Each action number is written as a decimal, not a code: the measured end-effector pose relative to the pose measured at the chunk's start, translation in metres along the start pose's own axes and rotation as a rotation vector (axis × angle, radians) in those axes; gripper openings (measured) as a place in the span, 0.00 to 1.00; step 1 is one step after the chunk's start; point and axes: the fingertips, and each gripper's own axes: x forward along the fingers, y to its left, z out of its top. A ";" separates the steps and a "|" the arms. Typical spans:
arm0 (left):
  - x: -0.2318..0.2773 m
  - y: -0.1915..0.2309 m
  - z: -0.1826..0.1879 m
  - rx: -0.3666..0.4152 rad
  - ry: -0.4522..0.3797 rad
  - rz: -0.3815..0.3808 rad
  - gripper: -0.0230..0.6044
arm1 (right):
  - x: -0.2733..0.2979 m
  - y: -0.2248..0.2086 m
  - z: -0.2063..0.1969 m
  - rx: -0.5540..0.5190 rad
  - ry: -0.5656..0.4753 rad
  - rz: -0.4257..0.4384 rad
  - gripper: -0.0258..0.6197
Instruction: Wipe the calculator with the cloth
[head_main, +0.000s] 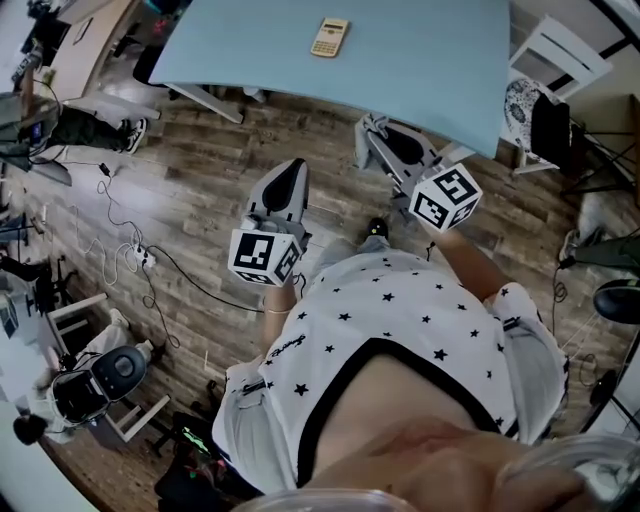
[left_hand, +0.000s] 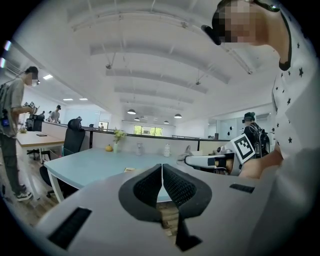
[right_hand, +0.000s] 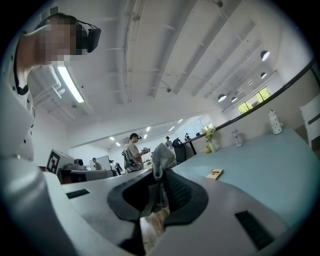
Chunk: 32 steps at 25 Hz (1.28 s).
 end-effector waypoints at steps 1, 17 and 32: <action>0.003 0.001 0.000 0.001 0.001 -0.004 0.09 | 0.000 -0.003 0.001 0.001 -0.001 -0.006 0.10; 0.121 0.055 0.028 0.035 -0.008 -0.199 0.09 | 0.040 -0.086 0.037 -0.017 -0.065 -0.192 0.10; 0.224 0.143 0.058 0.067 0.005 -0.388 0.09 | 0.125 -0.156 0.052 0.013 -0.060 -0.398 0.10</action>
